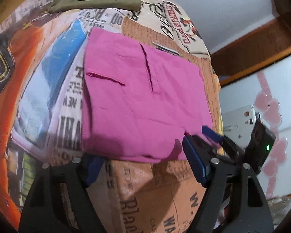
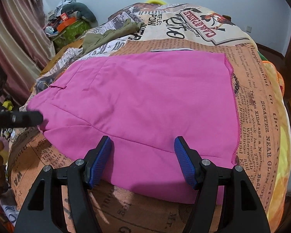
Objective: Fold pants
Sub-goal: 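Grasp the trousers' leg end with the left gripper and fold it over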
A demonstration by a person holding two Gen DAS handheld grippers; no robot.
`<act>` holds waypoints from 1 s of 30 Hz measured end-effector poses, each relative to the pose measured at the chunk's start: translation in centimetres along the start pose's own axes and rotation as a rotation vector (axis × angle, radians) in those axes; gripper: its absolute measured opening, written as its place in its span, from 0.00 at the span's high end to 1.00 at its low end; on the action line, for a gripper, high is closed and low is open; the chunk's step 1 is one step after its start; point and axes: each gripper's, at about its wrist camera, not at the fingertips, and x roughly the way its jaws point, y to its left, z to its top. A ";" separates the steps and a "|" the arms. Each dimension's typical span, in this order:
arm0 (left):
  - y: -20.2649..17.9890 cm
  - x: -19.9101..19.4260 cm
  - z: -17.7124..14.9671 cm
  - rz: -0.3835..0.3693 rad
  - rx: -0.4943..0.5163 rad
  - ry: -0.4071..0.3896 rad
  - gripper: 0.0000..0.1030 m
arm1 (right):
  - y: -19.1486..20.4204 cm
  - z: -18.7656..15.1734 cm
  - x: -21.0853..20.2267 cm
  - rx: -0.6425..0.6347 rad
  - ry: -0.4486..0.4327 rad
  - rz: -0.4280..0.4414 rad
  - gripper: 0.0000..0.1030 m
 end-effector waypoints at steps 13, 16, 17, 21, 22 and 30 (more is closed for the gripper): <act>-2.0 -0.6 0.3 0.281 0.196 -0.147 0.77 | 0.0 0.2 -0.1 -0.006 0.005 0.011 0.38; -1.7 -2.0 0.2 0.360 0.238 -0.202 0.77 | 0.2 0.1 -0.2 -0.011 0.004 0.018 0.38; -1.2 -2.7 0.2 0.400 0.248 -0.223 0.77 | 0.4 0.0 -0.3 -0.017 0.003 0.012 0.37; 0.6 -4.6 0.0 0.501 0.246 -0.269 0.77 | 0.3 -0.3 -0.5 -0.010 0.002 0.005 0.37; 0.9 -4.9 0.0 0.521 0.247 -0.280 0.77 | 0.1 -0.4 -0.5 0.002 0.006 0.006 0.37; -0.3 -7.4 0.1 0.583 0.292 -0.372 0.79 | -0.6 -1.1 -1.1 0.054 0.004 0.008 0.37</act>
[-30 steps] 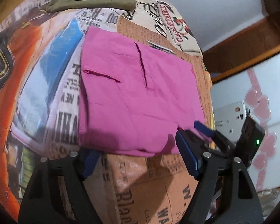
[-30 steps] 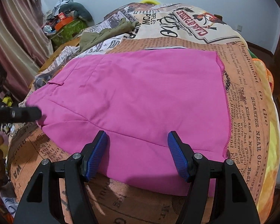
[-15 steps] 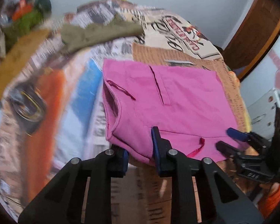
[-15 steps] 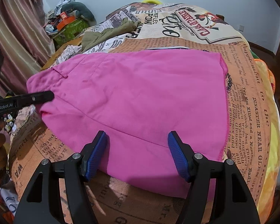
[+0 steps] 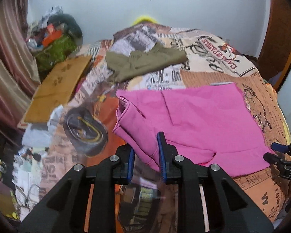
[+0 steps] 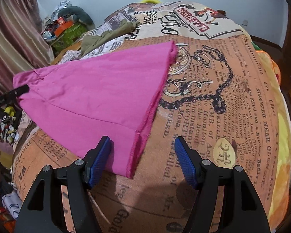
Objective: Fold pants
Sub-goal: 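Grasp the trousers' leg end with the left gripper and fold it over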
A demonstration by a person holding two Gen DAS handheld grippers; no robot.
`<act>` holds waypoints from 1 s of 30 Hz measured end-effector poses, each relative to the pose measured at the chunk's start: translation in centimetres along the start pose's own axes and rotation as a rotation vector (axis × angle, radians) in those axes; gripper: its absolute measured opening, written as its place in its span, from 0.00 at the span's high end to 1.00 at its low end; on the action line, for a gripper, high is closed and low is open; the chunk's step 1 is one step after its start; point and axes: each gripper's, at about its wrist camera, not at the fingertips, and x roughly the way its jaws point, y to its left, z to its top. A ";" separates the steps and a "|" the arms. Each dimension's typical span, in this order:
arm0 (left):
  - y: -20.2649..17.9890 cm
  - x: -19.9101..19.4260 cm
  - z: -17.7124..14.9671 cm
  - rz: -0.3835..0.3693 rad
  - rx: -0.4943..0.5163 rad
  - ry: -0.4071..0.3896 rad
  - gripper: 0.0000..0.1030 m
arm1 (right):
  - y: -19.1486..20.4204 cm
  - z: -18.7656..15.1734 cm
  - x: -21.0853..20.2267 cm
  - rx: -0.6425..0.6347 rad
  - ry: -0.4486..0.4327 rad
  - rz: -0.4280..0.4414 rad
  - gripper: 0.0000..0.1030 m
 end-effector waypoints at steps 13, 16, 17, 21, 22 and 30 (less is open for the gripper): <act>-7.0 -2.8 4.4 -0.263 0.075 -0.076 0.80 | -0.7 -0.5 -0.4 0.043 -0.011 0.008 0.37; -8.9 -2.9 4.9 -0.321 0.089 -0.064 0.81 | -0.8 -0.6 -0.4 0.049 -0.014 0.013 0.37; -9.4 -2.8 5.0 -0.338 0.094 -0.058 0.81 | -0.8 -0.6 -0.4 0.050 -0.015 0.014 0.37; -11.4 -2.6 5.1 -0.403 0.121 -0.027 0.83 | -0.9 -0.7 -0.4 0.051 -0.017 0.017 0.37; -11.8 -2.5 5.0 -0.423 0.128 -0.016 0.84 | -0.9 -0.7 -0.4 0.051 -0.017 0.016 0.37; -15.3 -0.6 3.9 -0.511 0.176 0.081 0.87 | -1.0 -0.5 -0.3 0.053 -0.017 0.021 0.37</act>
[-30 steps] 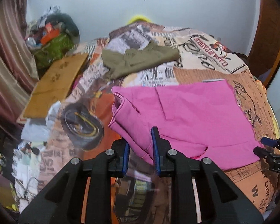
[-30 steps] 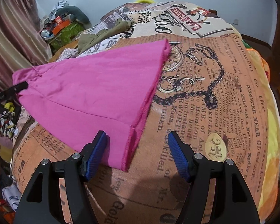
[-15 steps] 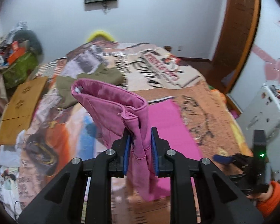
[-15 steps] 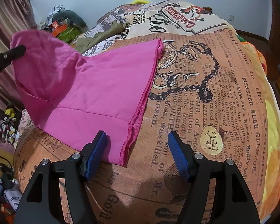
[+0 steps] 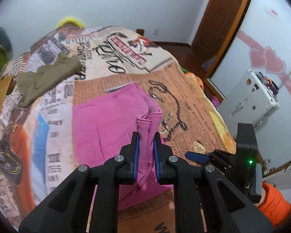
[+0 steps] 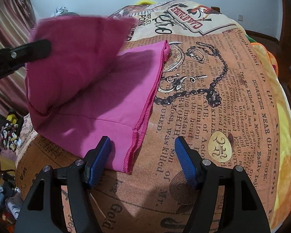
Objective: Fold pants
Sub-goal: 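Grasp the trousers' leg end with the left gripper and fold it over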
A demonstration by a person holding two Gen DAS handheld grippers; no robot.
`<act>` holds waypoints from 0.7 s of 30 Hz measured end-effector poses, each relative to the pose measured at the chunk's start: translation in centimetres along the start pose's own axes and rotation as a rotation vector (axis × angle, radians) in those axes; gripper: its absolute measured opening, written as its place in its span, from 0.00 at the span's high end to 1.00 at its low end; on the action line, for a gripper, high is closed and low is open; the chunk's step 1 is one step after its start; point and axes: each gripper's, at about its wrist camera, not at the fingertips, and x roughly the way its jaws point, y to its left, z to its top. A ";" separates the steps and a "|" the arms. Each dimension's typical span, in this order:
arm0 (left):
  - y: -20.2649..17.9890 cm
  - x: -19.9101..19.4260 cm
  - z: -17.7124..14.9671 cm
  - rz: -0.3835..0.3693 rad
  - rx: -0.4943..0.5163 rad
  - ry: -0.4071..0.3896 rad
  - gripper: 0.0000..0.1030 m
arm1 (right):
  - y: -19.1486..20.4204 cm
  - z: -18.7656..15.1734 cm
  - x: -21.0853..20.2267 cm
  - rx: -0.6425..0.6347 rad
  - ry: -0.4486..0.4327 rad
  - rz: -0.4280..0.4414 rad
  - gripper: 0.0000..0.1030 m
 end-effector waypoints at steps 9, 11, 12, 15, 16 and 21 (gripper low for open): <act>-1.6 3.4 -1.2 -0.027 0.018 0.098 0.87 | -0.1 0.0 0.0 0.003 -0.002 0.000 0.37; -1.9 4.1 -1.5 -0.032 0.031 0.123 0.87 | -0.1 0.0 0.0 0.004 -0.002 0.000 0.37; -2.0 4.3 -1.7 -0.033 0.037 0.133 0.87 | -0.1 -0.1 0.0 0.004 -0.002 -0.001 0.37; -2.5 4.7 -2.1 -0.016 0.059 0.148 0.84 | -0.2 -0.1 -0.1 0.008 -0.001 -0.005 0.37; -2.6 4.6 -2.2 -0.006 0.071 0.147 0.80 | -0.2 -0.1 -0.2 0.010 -0.001 -0.007 0.37; -2.5 3.4 -2.2 -0.001 0.072 0.114 0.43 | -0.4 -0.3 -0.8 0.030 0.001 -0.019 0.37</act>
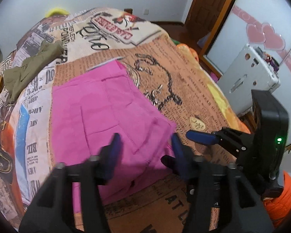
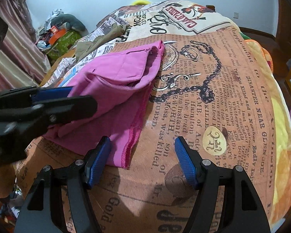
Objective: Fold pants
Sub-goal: 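Grasp the trousers' leg end with the left gripper and fold it over, then open the left gripper and press the folded trousers flat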
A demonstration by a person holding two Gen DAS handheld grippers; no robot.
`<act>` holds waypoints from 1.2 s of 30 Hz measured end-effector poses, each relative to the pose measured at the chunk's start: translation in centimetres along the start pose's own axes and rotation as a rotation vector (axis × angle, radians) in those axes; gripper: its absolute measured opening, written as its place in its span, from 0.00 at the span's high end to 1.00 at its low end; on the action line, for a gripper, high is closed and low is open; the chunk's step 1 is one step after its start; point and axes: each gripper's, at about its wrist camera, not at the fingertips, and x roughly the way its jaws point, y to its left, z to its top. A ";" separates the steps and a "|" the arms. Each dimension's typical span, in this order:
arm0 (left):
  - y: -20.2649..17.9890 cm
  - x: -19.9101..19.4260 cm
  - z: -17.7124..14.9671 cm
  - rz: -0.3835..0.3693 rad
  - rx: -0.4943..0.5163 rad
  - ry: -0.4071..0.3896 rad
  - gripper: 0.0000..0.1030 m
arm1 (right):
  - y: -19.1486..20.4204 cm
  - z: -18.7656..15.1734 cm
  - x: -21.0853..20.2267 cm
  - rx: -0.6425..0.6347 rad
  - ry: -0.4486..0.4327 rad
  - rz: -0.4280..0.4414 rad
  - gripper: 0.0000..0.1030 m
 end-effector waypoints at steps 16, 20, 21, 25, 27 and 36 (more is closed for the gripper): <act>9.5 -3.0 -2.8 0.181 -0.126 -0.022 0.36 | 2.3 1.4 -3.4 -0.047 -0.075 0.007 0.37; 9.2 -1.8 -4.7 0.187 -0.085 0.030 0.35 | 3.2 2.1 -3.7 -0.068 -0.105 0.019 0.31; 9.0 -1.6 -5.0 0.182 -0.075 0.034 0.35 | 3.3 2.3 -3.6 -0.070 -0.113 0.021 0.31; 8.1 -1.1 -5.3 0.199 -0.025 0.031 0.34 | 3.4 2.7 -1.8 -0.047 -0.103 0.017 0.31; 8.4 -1.4 -5.0 0.184 -0.027 0.034 0.34 | 3.1 2.6 -0.1 -0.023 -0.062 0.008 0.31; 12.4 -1.3 -0.6 0.251 -0.074 -0.006 0.33 | 1.6 0.8 1.2 -0.009 -0.025 0.032 0.24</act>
